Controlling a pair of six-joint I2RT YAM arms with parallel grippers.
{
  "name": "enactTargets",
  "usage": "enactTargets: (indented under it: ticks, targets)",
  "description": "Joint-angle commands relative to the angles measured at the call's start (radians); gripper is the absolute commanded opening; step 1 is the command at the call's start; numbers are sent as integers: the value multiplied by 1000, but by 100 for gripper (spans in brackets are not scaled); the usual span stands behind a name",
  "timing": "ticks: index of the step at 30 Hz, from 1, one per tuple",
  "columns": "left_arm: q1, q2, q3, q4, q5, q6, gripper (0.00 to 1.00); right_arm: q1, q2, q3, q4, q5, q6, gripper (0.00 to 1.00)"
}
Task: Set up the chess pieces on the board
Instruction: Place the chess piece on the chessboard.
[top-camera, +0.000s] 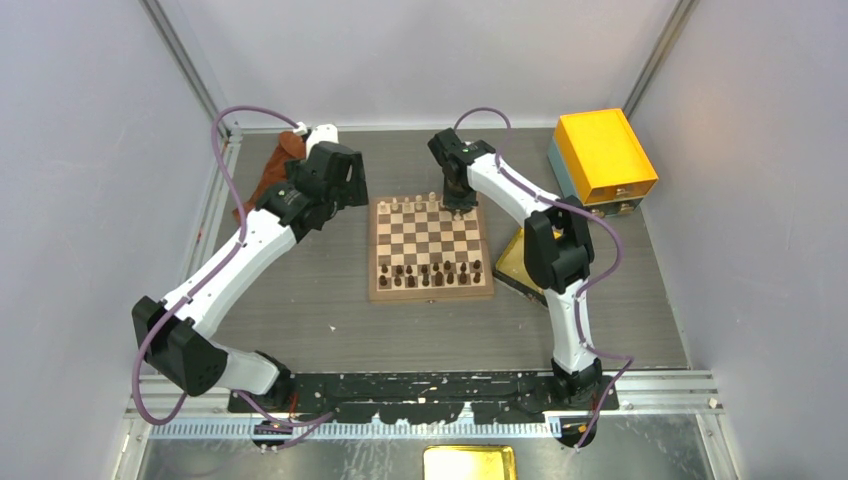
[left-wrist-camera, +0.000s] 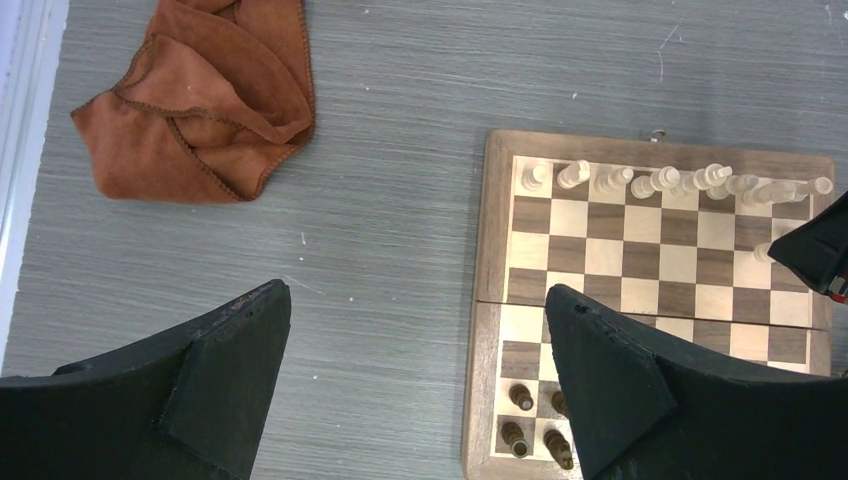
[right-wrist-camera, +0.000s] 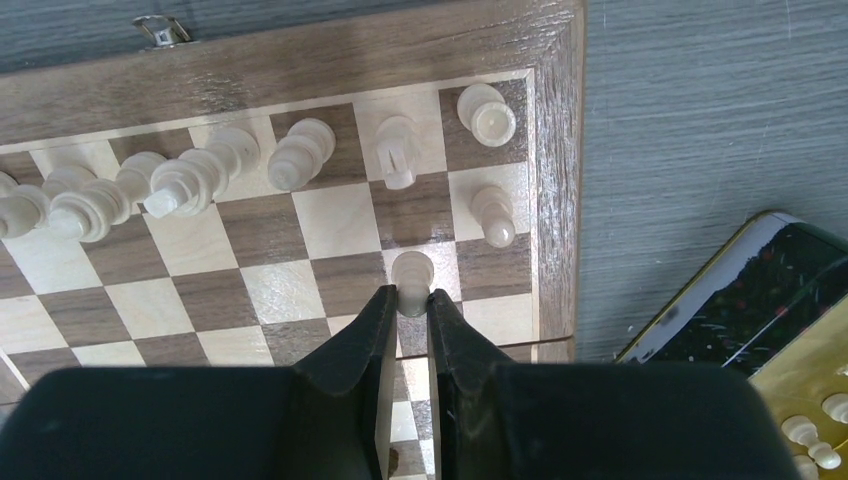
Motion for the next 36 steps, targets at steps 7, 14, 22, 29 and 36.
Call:
enactTargets:
  ticks: [7,14,22,29,36]
  targets:
    - [-3,-6,-1,54,-2,16,99,-16,16,11,74,-14,-12,1]
    - [-7,-1,0,56,-2,20,99,-20,20,3,92,-11,-15,1]
    - [-10,4,2,58,-3,23,98,-20,28,-1,95,-11,-20,1]
    - [-10,2,-6,58,-3,23,99,-21,32,-12,103,-6,-24,1]
    - [-12,4,-10,58,-2,23,99,-23,31,-27,112,2,-29,10]
